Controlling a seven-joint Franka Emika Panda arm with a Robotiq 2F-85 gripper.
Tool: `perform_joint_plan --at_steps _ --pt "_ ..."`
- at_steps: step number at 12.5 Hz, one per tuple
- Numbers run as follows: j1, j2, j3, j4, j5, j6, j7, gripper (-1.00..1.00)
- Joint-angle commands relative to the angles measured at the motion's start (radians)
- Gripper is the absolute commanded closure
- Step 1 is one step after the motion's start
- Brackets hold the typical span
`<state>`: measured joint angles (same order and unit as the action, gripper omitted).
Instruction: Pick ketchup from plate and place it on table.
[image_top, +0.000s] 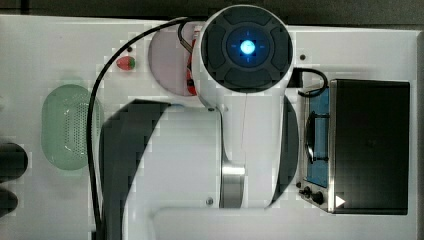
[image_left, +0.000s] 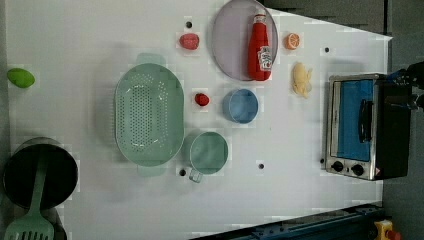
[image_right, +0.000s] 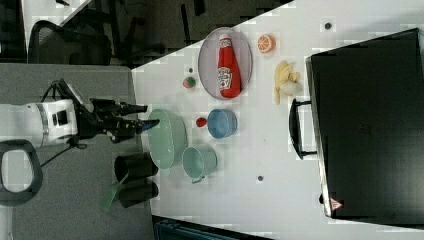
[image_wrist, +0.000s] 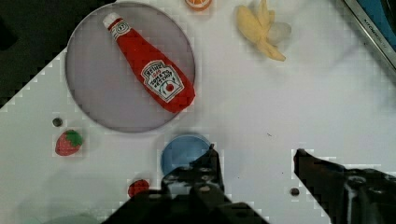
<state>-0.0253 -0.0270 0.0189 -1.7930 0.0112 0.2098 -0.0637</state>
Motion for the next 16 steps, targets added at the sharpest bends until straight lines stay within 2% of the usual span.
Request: perform_joint_plan --at_steps 1,3,10,16 --pt "-0.096 -0.258 0.052 -0.167 0.001 -0.126 0.068 -0.59" --pt "-0.095 -0.250 0.052 -0.167 0.001 -0.122 0.067 -0.99" --pt "-0.080 -0.070 0.087 -0.165 0.001 0.023 0.062 -1.00" --pt "-0.060 0.169 0.122 -0.162 0.001 0.303 0.033 -1.00"
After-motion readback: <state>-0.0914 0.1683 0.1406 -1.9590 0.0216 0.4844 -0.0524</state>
